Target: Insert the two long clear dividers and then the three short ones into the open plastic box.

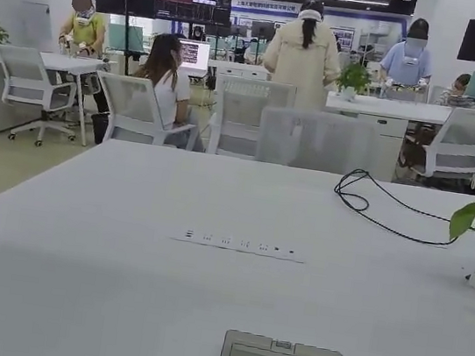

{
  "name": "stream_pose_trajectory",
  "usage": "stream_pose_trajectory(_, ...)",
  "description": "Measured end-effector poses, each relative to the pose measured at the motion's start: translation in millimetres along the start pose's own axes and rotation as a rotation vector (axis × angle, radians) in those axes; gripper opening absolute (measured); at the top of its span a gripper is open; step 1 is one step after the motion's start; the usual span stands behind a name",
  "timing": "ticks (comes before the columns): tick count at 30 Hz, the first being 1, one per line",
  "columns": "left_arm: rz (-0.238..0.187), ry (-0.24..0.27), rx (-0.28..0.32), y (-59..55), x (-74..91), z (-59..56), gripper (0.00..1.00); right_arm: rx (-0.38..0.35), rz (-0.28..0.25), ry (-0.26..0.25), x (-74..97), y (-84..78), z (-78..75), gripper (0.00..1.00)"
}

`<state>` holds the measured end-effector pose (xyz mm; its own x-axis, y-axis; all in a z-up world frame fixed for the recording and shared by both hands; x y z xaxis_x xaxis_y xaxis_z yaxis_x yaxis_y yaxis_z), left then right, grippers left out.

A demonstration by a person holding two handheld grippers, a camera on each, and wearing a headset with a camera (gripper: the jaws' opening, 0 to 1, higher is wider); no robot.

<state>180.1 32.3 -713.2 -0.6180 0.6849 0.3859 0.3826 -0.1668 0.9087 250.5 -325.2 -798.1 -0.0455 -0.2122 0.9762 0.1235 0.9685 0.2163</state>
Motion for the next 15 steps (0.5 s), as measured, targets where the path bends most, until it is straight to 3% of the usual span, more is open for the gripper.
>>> stream_pose_trajectory(3, -0.006, 0.001, 0.013, 0.5, 1.0, 1.1, 0.74, 0.009, 0.002, -0.013, 0.4, 0.7, 1.8, 0.32)
stream_pose_trajectory(10, -0.009, -0.003, 0.027, 0.0, 1.2, 1.1, 0.68, 0.060, -0.025, -0.103, 3.8, 17.2, 3.3, 0.32)
stream_pose_trajectory(15, -0.021, -0.013, 0.032, 1.3, 1.3, -0.7, 0.65, 0.097, -0.112, -0.207, 20.7, 48.0, 0.5, 0.32)
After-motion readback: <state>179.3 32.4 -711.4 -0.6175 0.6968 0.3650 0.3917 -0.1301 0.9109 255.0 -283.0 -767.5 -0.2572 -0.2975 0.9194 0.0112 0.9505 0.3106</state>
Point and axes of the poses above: the centre of the closed fingertips' face, and the gripper's own axes: x roughly backward along the fingers, z roughly to its left, y roughly out of its top, the point moved 6 cm from there along x, roughly backward along the fingers, and after that the axes turned 1 degree about z, right-handed, at the moved point
